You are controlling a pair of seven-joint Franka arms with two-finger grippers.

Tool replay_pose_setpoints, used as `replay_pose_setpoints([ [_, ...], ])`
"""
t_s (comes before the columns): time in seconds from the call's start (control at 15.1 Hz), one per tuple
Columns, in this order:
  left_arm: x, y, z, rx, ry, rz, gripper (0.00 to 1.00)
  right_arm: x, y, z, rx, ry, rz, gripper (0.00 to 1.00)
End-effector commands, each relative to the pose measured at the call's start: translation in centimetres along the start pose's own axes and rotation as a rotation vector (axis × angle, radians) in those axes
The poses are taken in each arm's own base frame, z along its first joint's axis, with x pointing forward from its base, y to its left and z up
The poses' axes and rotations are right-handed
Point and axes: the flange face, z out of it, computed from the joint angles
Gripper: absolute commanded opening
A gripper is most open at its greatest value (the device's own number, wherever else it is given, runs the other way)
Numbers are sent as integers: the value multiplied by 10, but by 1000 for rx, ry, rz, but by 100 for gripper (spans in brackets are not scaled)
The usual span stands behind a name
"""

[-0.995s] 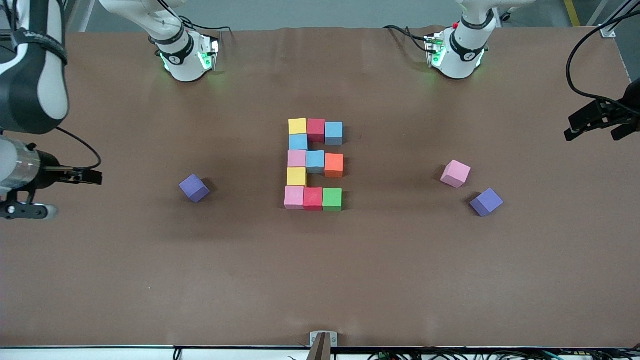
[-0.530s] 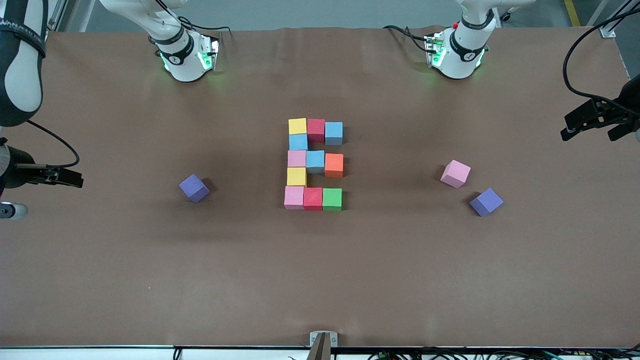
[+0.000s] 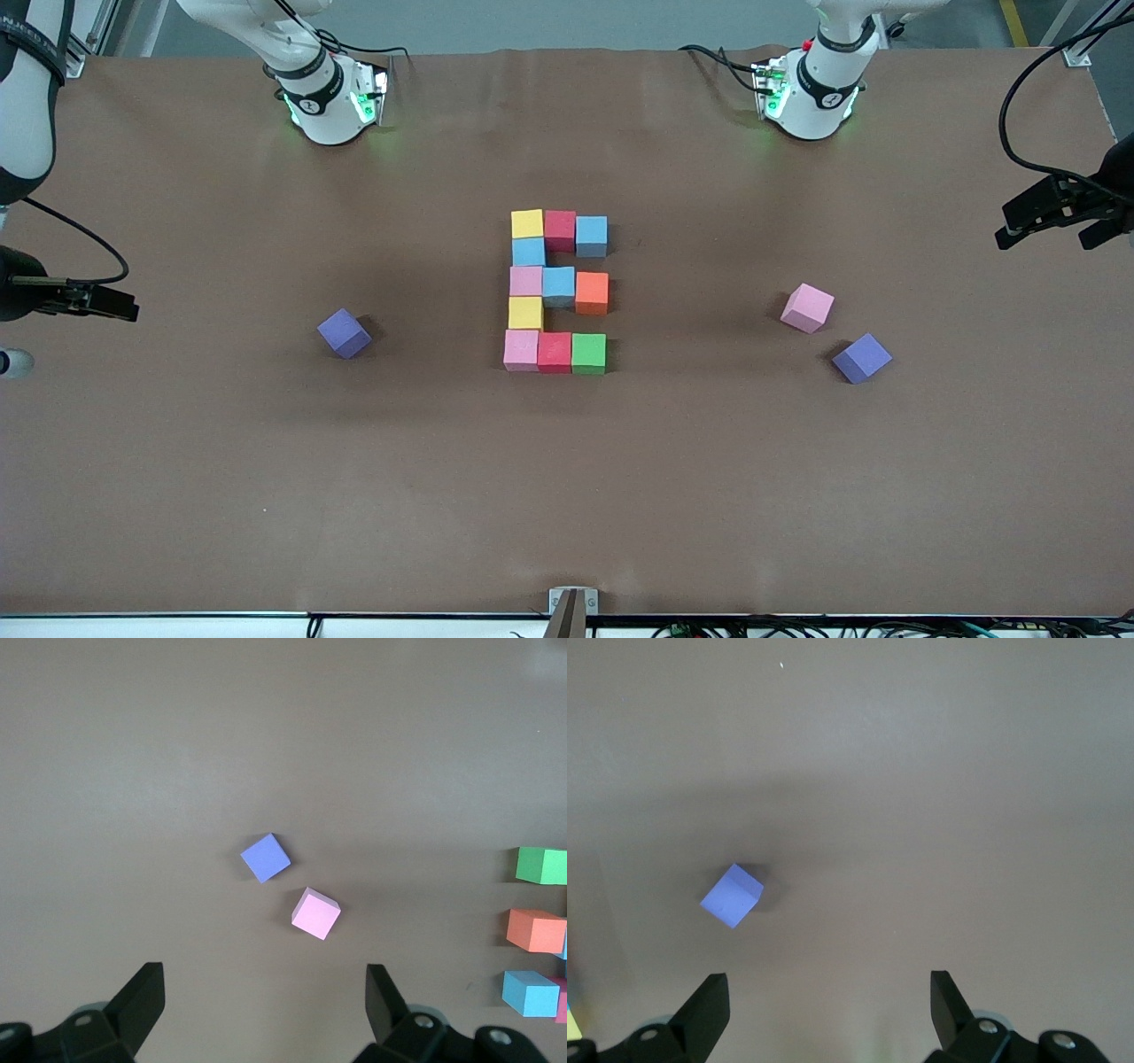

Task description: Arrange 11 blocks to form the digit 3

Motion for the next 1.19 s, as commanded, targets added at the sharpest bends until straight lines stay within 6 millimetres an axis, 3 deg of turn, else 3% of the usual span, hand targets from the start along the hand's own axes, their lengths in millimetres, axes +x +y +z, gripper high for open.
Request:
replay_pose_setpoints([
  [0.0, 0, 4, -8, -16, 17, -3, 100, -10, 3, -6, 39, -12, 13, 100],
  [0.27, -2, -5, -14, -18, 36, -20, 100, -14, -14, -17, 53, 4, 129, 100],
  [0.46, -3, -1, -18, -5, 44, -12, 100, -18, -18, -25, 71, 26, 105, 100],
  [0.86, -4, -2, -19, -6, 44, -13, 100, -17, 12, -25, 77, 33, -17, 100],
  [1.13, -4, 0, -19, -6, 44, -10, 100, -19, 4, -24, 74, 20, -30, 100],
])
